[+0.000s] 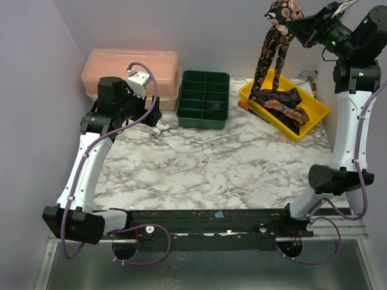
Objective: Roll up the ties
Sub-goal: Pick up the tie from the bin, then place the tie at the center of the board.
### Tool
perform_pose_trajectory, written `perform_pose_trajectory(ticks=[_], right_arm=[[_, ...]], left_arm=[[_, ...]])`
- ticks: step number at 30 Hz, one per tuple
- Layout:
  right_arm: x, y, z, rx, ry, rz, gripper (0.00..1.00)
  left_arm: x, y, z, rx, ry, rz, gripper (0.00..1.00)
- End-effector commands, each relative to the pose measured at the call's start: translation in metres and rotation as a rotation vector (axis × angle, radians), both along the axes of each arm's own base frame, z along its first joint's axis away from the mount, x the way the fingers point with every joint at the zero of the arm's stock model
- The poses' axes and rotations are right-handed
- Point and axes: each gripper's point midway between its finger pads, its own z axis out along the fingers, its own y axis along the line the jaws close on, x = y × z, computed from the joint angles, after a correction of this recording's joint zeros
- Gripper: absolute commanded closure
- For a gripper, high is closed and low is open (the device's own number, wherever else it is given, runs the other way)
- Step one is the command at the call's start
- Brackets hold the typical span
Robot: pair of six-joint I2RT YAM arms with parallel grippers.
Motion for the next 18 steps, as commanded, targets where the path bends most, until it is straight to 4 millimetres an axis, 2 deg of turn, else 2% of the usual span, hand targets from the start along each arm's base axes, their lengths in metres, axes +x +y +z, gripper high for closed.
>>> perform_pose_trajectory(ticks=[1, 4, 7, 9, 10, 12, 14, 16, 18], right_arm=[[-0.05, 0.036, 0.036, 0.043, -0.063, 0.158, 1.0], [-0.068, 0.06, 0.038, 0.072, -0.042, 0.223, 1.0], [-0.092, 0.098, 0.03, 0.119, 0.001, 0.309, 1.0], [-0.105, 0.116, 0.032, 0.164, 0.008, 0.337, 1.0], [-0.108, 0.118, 0.034, 0.204, 0.031, 0.331, 0.99], [-0.099, 0.111, 0.028, 0.28, 0.097, 0.264, 1.0], [-0.09, 0.102, 0.015, 0.3, 0.146, 0.172, 1.0], [-0.071, 0.079, -0.02, 0.305, 0.255, -0.018, 1.0], [-0.06, 0.046, -0.077, 0.262, 0.407, -0.205, 1.0]], left_arm=[[0.001, -0.009, 0.027, -0.071, -0.041, -0.029, 0.02], [0.002, -0.01, 0.029, -0.075, -0.038, -0.027, 0.01], [0.002, -0.008, 0.03, -0.074, -0.039, -0.02, 0.02], [0.001, -0.007, 0.031, -0.073, -0.039, -0.014, 0.02], [0.001, -0.007, 0.032, -0.072, -0.039, -0.014, 0.01], [-0.001, -0.006, 0.031, -0.071, -0.036, -0.012, 0.02], [-0.003, -0.006, 0.03, -0.068, -0.034, -0.015, 0.02], [-0.006, -0.006, 0.026, -0.061, -0.027, -0.018, 0.02], [-0.009, -0.005, 0.02, -0.049, -0.021, -0.026, 0.02]])
